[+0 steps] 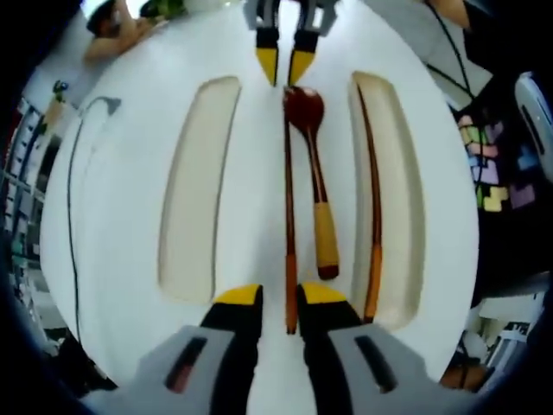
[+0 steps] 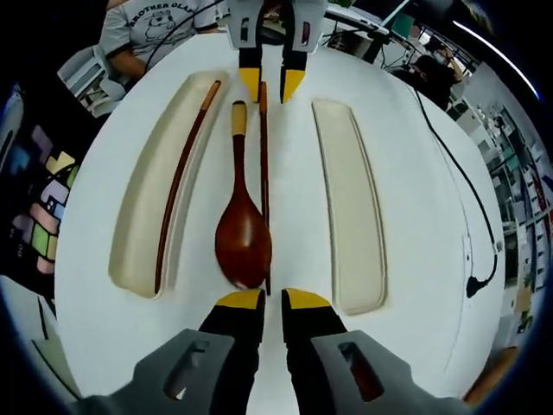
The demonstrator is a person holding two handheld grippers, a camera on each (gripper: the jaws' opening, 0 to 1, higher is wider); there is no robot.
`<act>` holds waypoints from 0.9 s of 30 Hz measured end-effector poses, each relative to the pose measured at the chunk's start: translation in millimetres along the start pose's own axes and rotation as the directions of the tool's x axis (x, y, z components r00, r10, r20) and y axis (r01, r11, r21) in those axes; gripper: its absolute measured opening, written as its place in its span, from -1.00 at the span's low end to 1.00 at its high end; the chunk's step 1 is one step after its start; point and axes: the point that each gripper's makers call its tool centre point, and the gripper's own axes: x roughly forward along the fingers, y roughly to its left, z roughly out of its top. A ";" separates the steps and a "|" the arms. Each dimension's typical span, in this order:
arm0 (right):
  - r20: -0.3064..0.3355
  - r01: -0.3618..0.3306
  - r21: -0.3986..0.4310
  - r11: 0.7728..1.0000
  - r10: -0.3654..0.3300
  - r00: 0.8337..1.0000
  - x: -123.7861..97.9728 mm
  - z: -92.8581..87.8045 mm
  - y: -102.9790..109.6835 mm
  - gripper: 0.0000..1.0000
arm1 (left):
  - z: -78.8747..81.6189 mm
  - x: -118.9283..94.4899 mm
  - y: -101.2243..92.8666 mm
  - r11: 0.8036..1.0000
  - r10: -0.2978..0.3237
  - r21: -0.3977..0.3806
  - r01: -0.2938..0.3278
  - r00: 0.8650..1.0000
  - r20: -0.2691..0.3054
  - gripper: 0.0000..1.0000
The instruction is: Arrange the utensils inside the cutlery case until each visible utensil rests in its matching compartment.
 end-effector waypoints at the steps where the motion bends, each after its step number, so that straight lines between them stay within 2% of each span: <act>1: -0.004 -0.002 -0.005 1.000 0.002 1.000 0.1 0.2 -0.3 -0.87 | -0.6 0.5 0.6 1.000 -0.001 0.007 0.001 1.000 -0.005 -0.67; 9: -0.040 -0.072 -0.031 0.997 0.071 0.997 2.4 2.9 0.1 -0.92 | 0.9 0.8 0.1 0.999 -0.036 0.003 0.036 0.998 -0.045 -0.68; 12: -0.051 -0.094 -0.004 0.996 0.093 0.994 2.9 3.6 0.8 -0.95 | 0.1 0.7 0.7 0.999 -0.036 -0.008 0.035 0.998 -0.059 -0.69; 16: -0.051 -0.094 0.008 0.996 0.094 0.994 2.7 3.4 2.0 -0.96 | 0.2 1.0 0.0 0.999 -0.035 -0.010 0.034 0.996 -0.079 -0.70; 19: -0.036 -0.074 -0.014 0.997 0.073 0.997 2.2 3.1 3.3 -1.00 | -0.1 0.7 0.0 1.000 -0.028 -0.003 0.028 0.996 -0.085 -0.72; 22: -0.028 -0.062 -0.033 0.998 0.061 0.998 2.2 3.6 3.5 -1.00 | 1.4 1.0 2.5 1.000 -0.013 0.001 0.013 0.998 -0.066 -0.83; 23: -0.025 -0.061 -0.034 0.998 0.060 0.998 2.3 4.1 2.5 -1.00 | 1.5 1.6 3.9 0.999 -0.004 0.033 0.007 0.998 -0.068 -0.88; 25: -0.017 -0.059 0.020 0.998 0.059 0.998 2.0 4.1 1.7 -1.00 | 2.2 1.4 3.0 1.000 0.006 0.026 -0.005 0.997 -0.075 -0.88; 27: -0.007 -0.055 0.026 0.998 0.055 0.998 1.7 3.9 1.7 -1.00 | 3.3 1.3 3.8 1.000 0.012 0.026 -0.009 0.996 -0.085 -0.88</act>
